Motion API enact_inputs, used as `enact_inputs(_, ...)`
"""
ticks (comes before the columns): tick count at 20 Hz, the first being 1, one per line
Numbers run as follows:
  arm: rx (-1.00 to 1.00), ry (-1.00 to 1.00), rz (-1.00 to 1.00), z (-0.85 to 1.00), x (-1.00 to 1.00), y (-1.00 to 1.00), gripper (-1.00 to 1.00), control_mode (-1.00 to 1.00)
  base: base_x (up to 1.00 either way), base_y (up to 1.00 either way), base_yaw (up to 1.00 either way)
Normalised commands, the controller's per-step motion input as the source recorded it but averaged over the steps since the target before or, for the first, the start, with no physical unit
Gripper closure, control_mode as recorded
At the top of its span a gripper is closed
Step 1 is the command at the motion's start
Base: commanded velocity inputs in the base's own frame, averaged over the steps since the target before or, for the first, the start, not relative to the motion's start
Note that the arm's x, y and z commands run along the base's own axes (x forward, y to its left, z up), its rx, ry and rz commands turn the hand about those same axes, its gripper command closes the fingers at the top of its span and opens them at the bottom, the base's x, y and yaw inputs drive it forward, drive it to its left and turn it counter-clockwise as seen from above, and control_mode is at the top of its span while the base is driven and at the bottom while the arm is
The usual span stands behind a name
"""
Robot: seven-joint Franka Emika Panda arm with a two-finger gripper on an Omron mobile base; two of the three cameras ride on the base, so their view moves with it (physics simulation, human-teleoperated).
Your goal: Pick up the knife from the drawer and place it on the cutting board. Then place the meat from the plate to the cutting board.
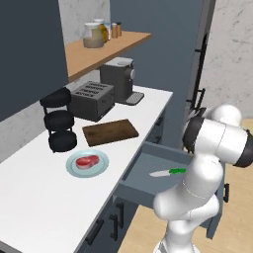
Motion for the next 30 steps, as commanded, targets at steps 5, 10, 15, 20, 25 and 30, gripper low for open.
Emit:
enact_inputs(5,0.06,-0.19,0.47,-0.47,0.83,0.07,-1.0,-1.0,0.0,0.0,0.0)
enact_inputs(10,0.02,-0.13,0.31,-0.39,0.48,0.0,-1.0,-1.0,0.0,0.0,0.0)
enact_inputs(15,0.0,0.0,0.14,-0.05,0.0,0.01,-1.0,-1.0,0.0,0.0,0.0)
enact_inputs(20,0.0,0.08,0.11,-0.3,0.0,0.02,-1.0,-1.0,0.0,0.0,0.0)
enact_inputs(25,0.0,0.03,0.05,-0.29,0.0,0.04,-1.0,-1.0,0.0,0.0,0.0)
enact_inputs(30,0.05,-0.01,0.02,-0.37,0.0,0.0,-1.0,-1.0,0.0,0.0,0.0)
